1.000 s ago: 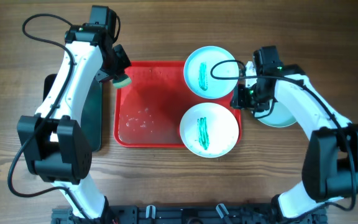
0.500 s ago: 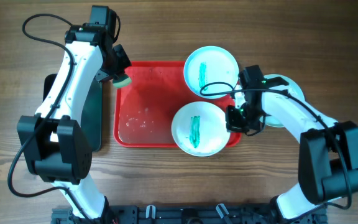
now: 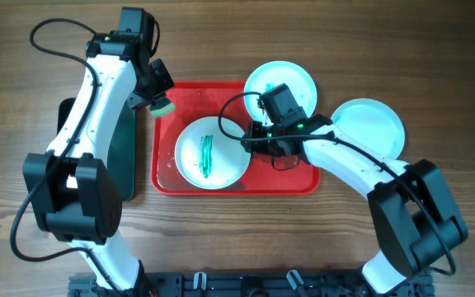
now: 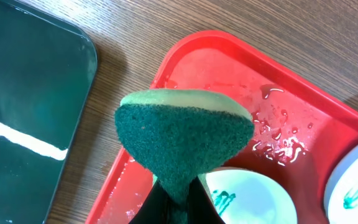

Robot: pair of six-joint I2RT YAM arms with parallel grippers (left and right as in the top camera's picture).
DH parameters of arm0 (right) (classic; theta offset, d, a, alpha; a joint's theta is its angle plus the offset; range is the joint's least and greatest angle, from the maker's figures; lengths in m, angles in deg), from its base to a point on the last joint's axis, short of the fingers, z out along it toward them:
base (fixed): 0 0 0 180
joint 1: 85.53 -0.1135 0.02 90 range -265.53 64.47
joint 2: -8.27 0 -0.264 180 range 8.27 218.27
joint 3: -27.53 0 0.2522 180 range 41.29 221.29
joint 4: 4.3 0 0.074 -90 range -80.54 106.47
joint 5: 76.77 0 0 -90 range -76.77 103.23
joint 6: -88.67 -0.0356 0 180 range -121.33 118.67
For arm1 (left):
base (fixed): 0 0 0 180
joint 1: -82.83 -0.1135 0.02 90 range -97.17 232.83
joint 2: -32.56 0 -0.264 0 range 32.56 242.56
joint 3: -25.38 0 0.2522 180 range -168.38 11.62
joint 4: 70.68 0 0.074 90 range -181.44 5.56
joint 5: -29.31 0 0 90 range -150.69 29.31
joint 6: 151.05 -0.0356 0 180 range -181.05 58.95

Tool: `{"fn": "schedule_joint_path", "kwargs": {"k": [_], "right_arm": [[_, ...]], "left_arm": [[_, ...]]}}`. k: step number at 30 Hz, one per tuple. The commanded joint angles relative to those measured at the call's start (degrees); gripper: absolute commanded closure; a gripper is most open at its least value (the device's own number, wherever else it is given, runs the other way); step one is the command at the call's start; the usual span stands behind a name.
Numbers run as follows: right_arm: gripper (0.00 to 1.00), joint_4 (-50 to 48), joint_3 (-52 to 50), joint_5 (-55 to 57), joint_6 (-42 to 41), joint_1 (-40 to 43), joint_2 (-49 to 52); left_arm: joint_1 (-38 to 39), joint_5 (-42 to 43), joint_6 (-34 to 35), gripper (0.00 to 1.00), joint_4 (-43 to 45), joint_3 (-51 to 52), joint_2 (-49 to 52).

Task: Clean dirty plates on tray and stack at the side
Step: 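Scrub the second plate with the sponge in the left gripper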

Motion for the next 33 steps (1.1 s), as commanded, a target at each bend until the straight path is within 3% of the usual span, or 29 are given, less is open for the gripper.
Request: {"fn": "schedule_joint_path", "kwargs": {"k": [1, 3, 6, 7, 10, 12, 14, 20, 21, 22, 26, 27, 29, 30, 33], "right_arm": [[0.62, 1.3, 3.6, -0.1, 0.8, 0.0, 5.3], [0.69, 3.9, 6.4, -0.3, 0.8, -0.1, 8.0], [0.92, 4.0, 8.7, -0.7, -0.1, -0.7, 11.7], [0.95, 3.3, 8.7, -0.7, -0.9, -0.7, 12.0], [0.96, -0.1, 8.7, -0.5, -0.9, -0.7, 12.0], [0.96, -0.6, 8.7, -1.8, 1.7, -0.7, 12.0], [0.96, -0.6, 8.7, -2.7, 2.5, -0.9, 12.0], [0.96, -0.2, 8.7, -5.9, 6.1, -0.9, 12.0], [0.96, -0.2, 8.7, -5.9, 6.2, -0.9, 12.0], [0.96, -0.2, 8.7, -5.9, 6.2, -0.9, 12.0], [0.96, -0.2, 8.7, -5.9, 6.2, -0.9, 12.0], [0.96, -0.2, 8.7, -5.9, 6.2, -0.9, 12.0], [0.96, -0.2, 8.7, -5.9, 6.2, -0.9, 12.0], [0.96, -0.2, 8.7, -5.9, 6.2, -0.9, 12.0], [0.96, -0.2, 8.7, -5.9, 6.2, -0.9, 12.0]], "left_arm": [[1.4, 1.1, -1.2, 0.96, -0.7, -0.5, -1.6], [2.3, 1.1, -3.2, 0.96, -1.2, 0.6, -1.6], [3.9, 1.1, -5.5, 0.96, -1.4, 3.2, -1.6], [4.5, 1.1, -5.6, 0.96, -1.4, 4.7, -1.6], [6.0, 1.2, -6.3, 0.96, -0.7, 9.1, -1.6], [8.2, 4.5, -13.4, 0.96, 4.5, 16.2, -1.6], [9.4, 6.5, -15.9, 0.96, 9.1, 19.0, -1.6], [12.0, 3.3, -17.7, 0.96, 27.5, 30.1, -1.6], [12.4, 6.6, -20.2, 0.96, 27.5, 30.1, -1.6], [13.5, 15.0, -27.5, 0.96, 27.5, 30.1, -1.6], [14.6, 19.8, -32.4, 0.96, 26.5, 29.9, -1.7], [13.9, 16.6, -30.8, 0.96, 24.4, 29.1, -1.8], [12.0, -3.5, -13.3, 0.96, 21.5, 28.6, -1.8], [11.6, -9.4, -8.8, 0.96, 20.0, 28.6, -1.8], [11.7, -20.0, -3.6, 0.96, 17.2, 28.6, -1.8]]}}
